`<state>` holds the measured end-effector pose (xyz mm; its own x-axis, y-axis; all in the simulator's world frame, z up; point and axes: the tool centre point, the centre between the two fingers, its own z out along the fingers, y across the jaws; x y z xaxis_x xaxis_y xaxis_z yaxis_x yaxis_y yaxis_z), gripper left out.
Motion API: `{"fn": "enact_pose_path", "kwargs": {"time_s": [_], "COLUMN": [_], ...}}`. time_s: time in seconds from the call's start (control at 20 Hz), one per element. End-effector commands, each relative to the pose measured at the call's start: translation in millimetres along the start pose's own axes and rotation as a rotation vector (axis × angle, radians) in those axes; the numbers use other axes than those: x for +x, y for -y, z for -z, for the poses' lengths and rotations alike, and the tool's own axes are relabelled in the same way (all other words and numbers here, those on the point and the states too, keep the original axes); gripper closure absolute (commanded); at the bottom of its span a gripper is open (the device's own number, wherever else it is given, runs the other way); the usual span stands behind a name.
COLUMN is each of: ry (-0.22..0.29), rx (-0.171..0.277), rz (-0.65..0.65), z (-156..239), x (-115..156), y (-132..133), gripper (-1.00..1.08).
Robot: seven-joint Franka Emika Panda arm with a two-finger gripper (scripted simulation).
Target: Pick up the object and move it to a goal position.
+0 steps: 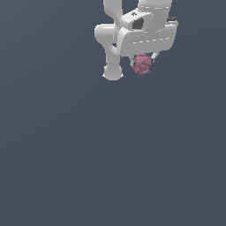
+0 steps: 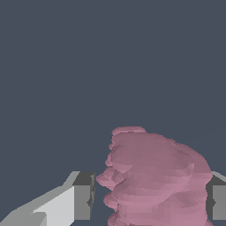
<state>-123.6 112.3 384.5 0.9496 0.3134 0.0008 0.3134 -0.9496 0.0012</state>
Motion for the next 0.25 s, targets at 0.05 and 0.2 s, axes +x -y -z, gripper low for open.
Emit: {"fn": "enact_pose_path", "kwargs": {"time_s": [0.05,0.2], "ry": [0.001,0.001], "rx": [0.001,0.001], "rz": [-0.001,-0.001], "z": [8.1,9.5], "x": [-0.6,0.1], "y": [4.6,5.5], "gripper": [1.08,1.08]}}
